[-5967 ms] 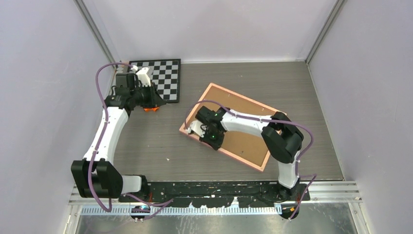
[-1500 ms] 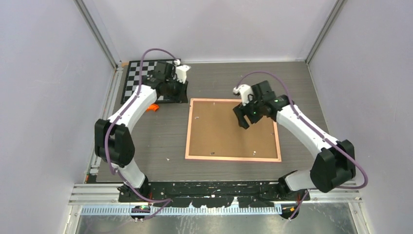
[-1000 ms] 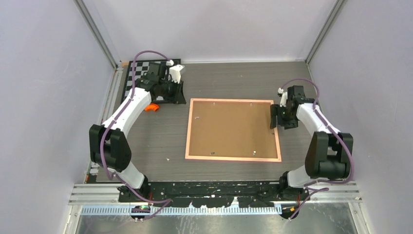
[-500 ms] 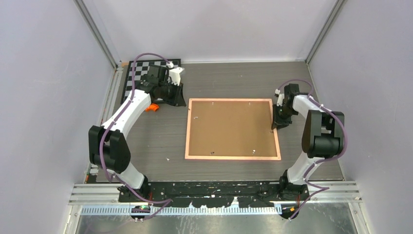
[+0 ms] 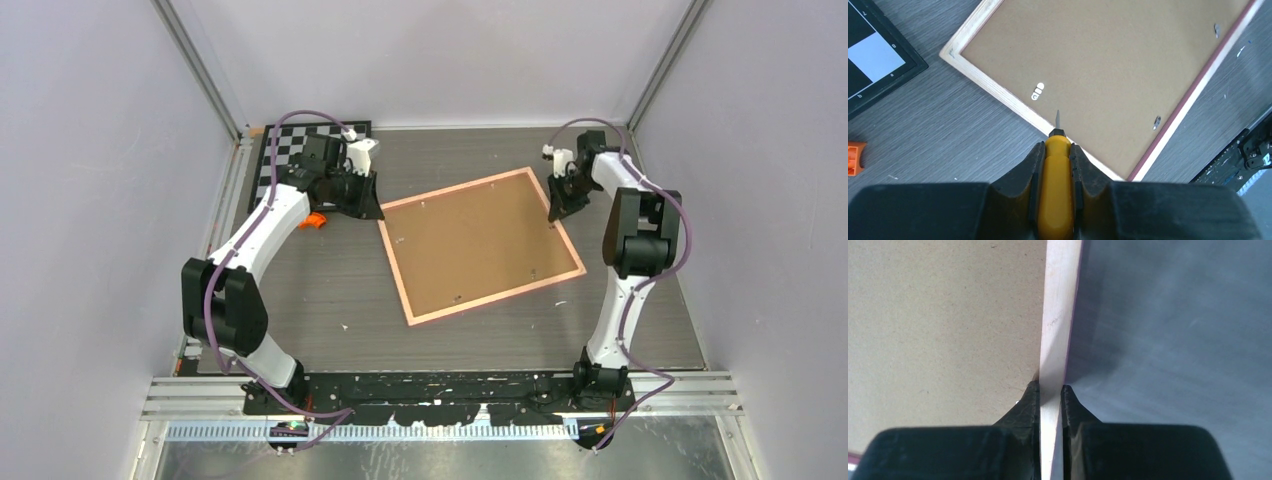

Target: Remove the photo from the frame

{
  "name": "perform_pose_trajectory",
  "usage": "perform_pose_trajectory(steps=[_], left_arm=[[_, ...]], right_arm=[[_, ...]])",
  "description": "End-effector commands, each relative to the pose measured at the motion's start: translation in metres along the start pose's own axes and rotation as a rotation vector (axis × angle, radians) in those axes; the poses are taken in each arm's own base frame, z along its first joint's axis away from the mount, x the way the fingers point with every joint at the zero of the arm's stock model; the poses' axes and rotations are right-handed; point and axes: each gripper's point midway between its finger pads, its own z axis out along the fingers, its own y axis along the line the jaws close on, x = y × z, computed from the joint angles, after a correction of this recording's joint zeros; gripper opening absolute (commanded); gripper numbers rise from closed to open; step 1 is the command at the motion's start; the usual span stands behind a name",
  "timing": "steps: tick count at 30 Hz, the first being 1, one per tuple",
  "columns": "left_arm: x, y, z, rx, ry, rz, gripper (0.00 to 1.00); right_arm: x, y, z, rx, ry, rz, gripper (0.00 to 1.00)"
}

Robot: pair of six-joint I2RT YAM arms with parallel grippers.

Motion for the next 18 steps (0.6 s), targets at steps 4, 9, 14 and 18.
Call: perform_pose_trajectory(steps=[4, 9, 14, 18], left_arm=[[-0.021, -0.011, -0.012, 0.030, -0.057, 0.013, 0.00], [-0.023, -0.008, -0.017, 0.001, -0.065, 0.009, 0.00], [-0.030, 0.000, -0.027, -0.026, -0.082, -0.029, 0.00], [-0.031, 0.012, -0.037, -0.053, -0.102, -0.086, 0.00]], right_arm=[[-0.112, -0.037, -0.018, 0.097, -0.198, -0.172, 0.36], [-0.149, -0.002, -0.066, 0.131, -0.334, -0.167, 0.58], [-0.146, 0.095, -0.090, 0.101, -0.352, -0.251, 0.62], [-0.131, 0.176, -0.090, 0.044, -0.360, -0.291, 0.63]])
